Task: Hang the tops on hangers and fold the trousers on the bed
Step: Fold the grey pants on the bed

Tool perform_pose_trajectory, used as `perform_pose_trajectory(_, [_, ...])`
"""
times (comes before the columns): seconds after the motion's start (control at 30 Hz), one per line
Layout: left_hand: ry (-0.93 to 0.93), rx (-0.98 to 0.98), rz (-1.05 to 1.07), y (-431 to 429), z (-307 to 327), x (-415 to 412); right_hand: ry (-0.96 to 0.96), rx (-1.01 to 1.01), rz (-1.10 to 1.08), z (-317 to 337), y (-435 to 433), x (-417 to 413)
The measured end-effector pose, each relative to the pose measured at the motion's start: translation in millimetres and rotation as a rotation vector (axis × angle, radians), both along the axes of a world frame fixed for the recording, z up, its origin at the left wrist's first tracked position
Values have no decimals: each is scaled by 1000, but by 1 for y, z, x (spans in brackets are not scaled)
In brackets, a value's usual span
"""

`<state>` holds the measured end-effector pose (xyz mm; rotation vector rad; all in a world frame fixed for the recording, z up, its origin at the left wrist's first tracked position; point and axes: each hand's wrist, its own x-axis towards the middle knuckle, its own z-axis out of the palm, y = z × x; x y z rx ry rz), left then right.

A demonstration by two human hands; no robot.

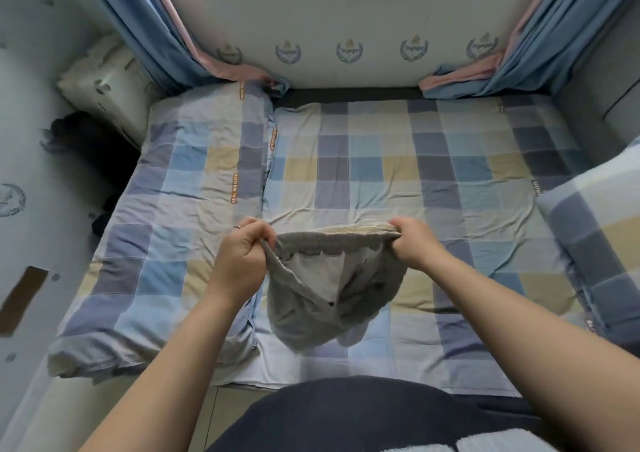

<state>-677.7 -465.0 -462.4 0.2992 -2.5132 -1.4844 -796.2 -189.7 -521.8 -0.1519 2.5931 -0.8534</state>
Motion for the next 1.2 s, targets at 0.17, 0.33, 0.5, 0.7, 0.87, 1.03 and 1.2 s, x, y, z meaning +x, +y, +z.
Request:
perform_pose_trajectory(0.17, [-280,-135,-191,7,-4,-7,48,-197,81,60,-34,-9])
perform_pose_trajectory(0.33, [-189,-87,-314,36,0,-27,103,-179,198,106,-63,-5])
perform_pose_trajectory(0.5, [-22,-150,-160,64,8,-59,245,-175,157,124,-57,-9])
perform_pose_trajectory(0.7, [-4,-327,-16,54,37,-94,482,455,58,105,-16,-32])
perform_pose_trajectory(0.87, [-63,-380,100,26,47,-103,372,558,-116,91,36,-48])
perform_pose_trajectory(1.03, [-465,-650,-69,18,43,-103,271,161,-76,106,21,-53])
perform_pose_trajectory(1.2, [-334,-381,-404,59,39,-96,367,-63,117,143,-44,-48])
